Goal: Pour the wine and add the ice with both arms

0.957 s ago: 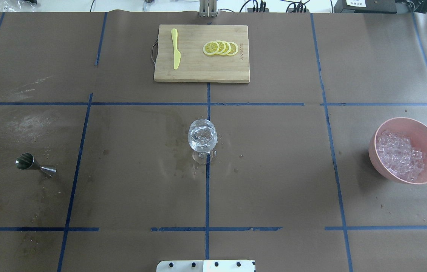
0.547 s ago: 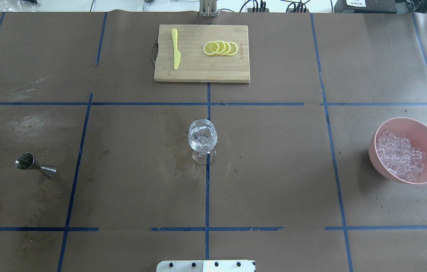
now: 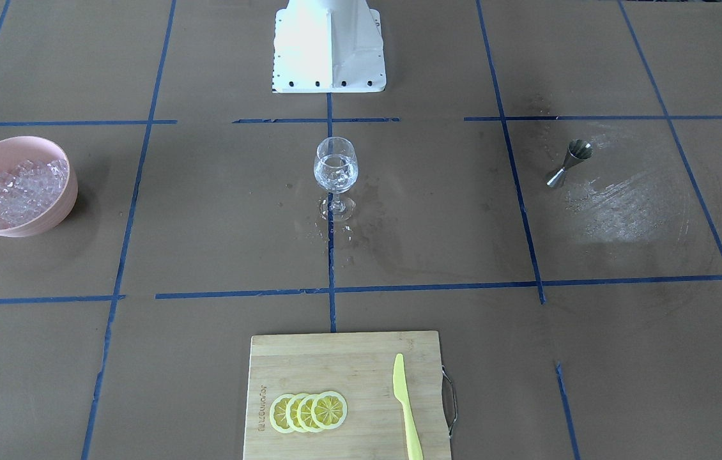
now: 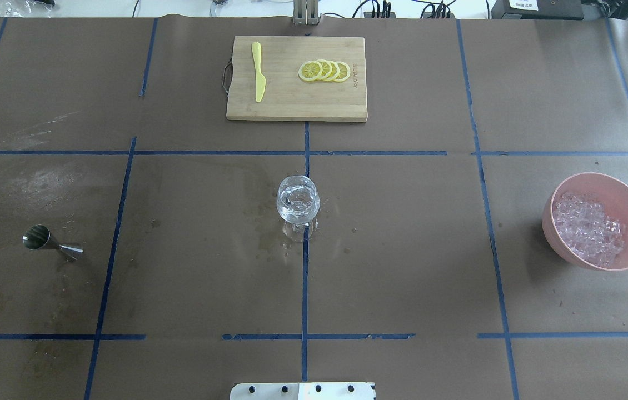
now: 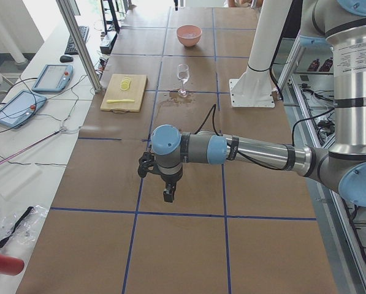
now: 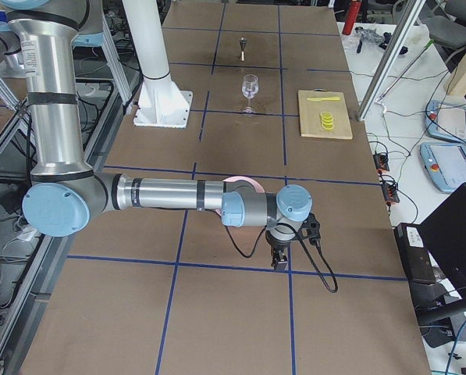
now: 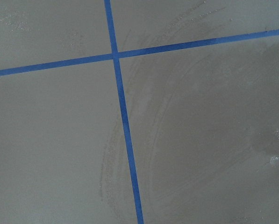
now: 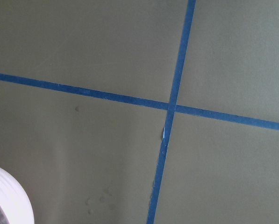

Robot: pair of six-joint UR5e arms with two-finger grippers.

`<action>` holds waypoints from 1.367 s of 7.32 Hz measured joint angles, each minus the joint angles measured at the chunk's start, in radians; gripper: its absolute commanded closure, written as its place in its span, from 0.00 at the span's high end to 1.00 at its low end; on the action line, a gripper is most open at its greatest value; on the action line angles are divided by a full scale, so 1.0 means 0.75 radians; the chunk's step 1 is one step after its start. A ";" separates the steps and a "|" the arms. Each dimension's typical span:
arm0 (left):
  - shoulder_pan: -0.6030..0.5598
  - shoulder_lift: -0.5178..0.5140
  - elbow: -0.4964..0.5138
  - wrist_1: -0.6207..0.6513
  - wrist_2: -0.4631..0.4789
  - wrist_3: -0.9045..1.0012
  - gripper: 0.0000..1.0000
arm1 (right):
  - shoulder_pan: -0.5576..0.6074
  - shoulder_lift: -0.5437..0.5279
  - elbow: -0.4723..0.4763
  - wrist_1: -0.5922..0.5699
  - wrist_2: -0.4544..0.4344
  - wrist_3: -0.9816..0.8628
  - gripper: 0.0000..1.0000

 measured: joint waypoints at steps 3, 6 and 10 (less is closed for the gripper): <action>0.003 -0.015 0.040 -0.019 0.014 -0.006 1.00 | 0.033 0.005 0.018 -0.003 0.030 -0.009 1.00; 0.003 -0.028 0.064 -0.025 0.106 -0.011 1.00 | 0.032 -0.023 0.086 -0.072 -0.022 -0.021 1.00; 0.003 -0.028 0.062 -0.022 0.108 -0.012 1.00 | 0.029 -0.032 0.104 -0.077 -0.029 -0.023 1.00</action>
